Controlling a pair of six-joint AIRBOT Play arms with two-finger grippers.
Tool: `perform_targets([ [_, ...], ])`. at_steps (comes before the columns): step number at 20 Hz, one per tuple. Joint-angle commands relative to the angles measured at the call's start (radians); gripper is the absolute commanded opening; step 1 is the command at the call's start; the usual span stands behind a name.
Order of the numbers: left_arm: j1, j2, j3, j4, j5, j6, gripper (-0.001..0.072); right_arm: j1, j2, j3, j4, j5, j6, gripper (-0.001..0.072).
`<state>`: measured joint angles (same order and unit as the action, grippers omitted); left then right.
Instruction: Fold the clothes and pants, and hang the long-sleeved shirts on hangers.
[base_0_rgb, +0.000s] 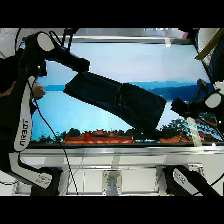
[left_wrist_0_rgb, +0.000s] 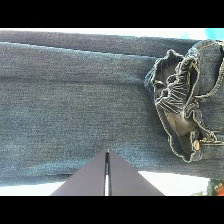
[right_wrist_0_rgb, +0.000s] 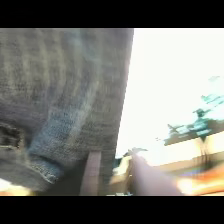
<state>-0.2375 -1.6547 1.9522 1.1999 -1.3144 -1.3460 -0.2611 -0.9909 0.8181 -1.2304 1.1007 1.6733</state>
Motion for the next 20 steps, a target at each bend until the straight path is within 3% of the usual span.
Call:
perform_targets([
  [1, 0.000, 0.001, 0.000, 0.000, -0.001, 0.000, 0.0014, -0.190, -0.046, -0.190, 0.546, -0.041, -0.421, 0.0109],
  [2, 0.000, 0.001, 0.000, 0.000, -0.002, 0.000, 0.0014, -0.220, -0.086, -0.194, 0.568, -0.041, -0.443, 0.0227],
  [3, 0.000, 0.001, 0.000, 0.000, -0.008, 0.000, 0.0014, -0.251, -0.123, -0.193, 0.564, -0.054, -0.419, 0.0526],
  [4, 0.000, 0.001, 0.000, 0.000, -0.021, 0.000, 0.0014, -0.288, -0.159, -0.193, 0.564, -0.066, -0.381, 0.0718],
  [7, 0.000, 0.001, 0.000, 0.000, -0.033, 0.000, 0.0014, -0.330, -0.235, -0.193, 0.529, -0.049, -0.378, 0.0715],
  [10, 0.000, 0.000, 0.000, 0.000, -0.034, -0.001, 0.0014, -0.330, -0.301, -0.193, 0.526, -0.050, -0.439, 0.0705],
  [15, 0.000, 0.000, 0.000, 0.000, -0.034, 0.000, 0.0015, -0.330, -0.395, -0.193, 0.671, -0.060, -0.589, 0.0685],
  [20, 0.000, 0.000, 0.000, 0.000, -0.034, 0.000, 0.0014, -0.220, -0.418, -0.193, 0.737, -0.166, -0.615, 0.0682],
])
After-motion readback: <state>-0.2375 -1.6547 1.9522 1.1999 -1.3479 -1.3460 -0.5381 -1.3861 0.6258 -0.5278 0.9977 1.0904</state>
